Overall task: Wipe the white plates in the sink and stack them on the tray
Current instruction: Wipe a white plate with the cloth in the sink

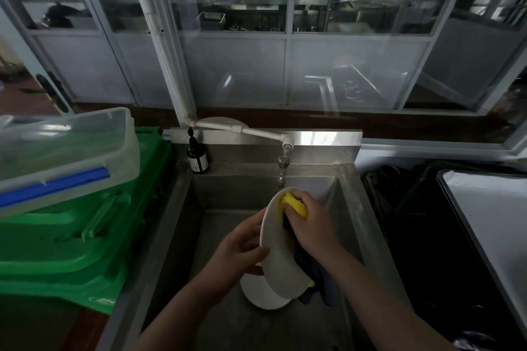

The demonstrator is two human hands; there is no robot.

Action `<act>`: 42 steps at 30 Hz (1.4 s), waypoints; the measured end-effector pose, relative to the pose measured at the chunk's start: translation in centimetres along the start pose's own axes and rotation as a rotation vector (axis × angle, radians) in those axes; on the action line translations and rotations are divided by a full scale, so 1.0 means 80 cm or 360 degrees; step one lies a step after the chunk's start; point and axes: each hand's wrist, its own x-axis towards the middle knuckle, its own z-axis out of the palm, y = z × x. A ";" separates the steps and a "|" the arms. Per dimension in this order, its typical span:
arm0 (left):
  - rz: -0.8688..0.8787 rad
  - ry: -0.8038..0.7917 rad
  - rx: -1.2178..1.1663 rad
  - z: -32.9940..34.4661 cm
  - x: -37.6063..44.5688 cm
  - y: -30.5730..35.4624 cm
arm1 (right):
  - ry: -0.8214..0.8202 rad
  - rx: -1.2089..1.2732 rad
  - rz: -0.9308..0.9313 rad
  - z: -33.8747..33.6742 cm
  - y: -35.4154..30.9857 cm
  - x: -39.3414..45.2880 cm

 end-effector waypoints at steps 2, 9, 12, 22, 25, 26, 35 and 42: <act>0.0001 -0.0007 0.0012 -0.003 0.000 0.000 | -0.0040 0.0032 -0.0085 0.001 -0.010 -0.005; 0.0022 -0.0029 0.0008 -0.009 0.001 0.004 | -0.0264 0.0048 -0.0256 -0.005 -0.035 -0.025; 0.0006 -0.0020 0.0003 -0.012 0.001 0.002 | -0.0418 -0.0005 -0.0291 -0.007 -0.035 -0.028; 0.0056 0.0071 -0.0025 -0.003 -0.002 -0.003 | -0.0193 -0.0042 -0.0180 0.004 -0.020 -0.019; 0.0060 0.0091 -0.0009 0.000 -0.002 -0.002 | -0.0137 -0.0030 -0.0067 0.003 -0.010 -0.007; 0.0058 0.0096 -0.0006 0.001 -0.002 -0.002 | -0.0132 -0.0029 -0.0024 0.003 -0.005 -0.003; 0.0127 0.0138 -0.0070 0.007 -0.006 -0.001 | -0.0104 -0.0134 0.0274 -0.014 0.028 0.013; 0.0175 0.0158 -0.0081 0.009 -0.002 0.001 | -0.0130 -0.0095 0.0388 -0.021 0.039 0.003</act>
